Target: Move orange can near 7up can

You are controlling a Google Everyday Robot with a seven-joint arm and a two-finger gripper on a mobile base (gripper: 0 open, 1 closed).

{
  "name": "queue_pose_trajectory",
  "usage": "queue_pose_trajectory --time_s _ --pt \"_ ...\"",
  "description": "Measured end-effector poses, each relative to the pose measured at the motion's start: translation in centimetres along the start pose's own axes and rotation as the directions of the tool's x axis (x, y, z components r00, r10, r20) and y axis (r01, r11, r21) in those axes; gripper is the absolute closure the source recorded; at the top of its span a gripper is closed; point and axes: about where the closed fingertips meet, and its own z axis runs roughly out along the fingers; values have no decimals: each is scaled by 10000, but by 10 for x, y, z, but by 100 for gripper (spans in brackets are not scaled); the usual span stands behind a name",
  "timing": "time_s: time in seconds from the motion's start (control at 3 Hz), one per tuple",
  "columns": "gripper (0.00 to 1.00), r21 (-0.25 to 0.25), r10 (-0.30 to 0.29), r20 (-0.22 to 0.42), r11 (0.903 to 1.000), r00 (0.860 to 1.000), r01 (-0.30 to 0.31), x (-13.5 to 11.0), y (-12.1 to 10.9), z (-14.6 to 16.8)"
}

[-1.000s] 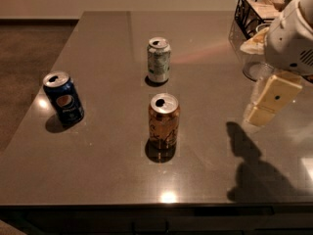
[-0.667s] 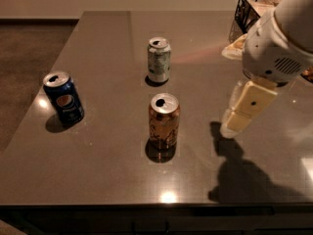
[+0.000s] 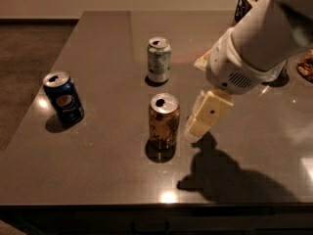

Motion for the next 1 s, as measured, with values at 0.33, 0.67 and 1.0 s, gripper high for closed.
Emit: queue_pose_trajectory --time_s 0.33,0.67,1.0 --pt "0 -122 347 602 9993 9976 -340 -12 4 18" --pt "0 -197 589 1099 9982 9922 -571 -22 9 29" --pt "0 -261 737 1427 9972 9870 -706 -28 12 36"
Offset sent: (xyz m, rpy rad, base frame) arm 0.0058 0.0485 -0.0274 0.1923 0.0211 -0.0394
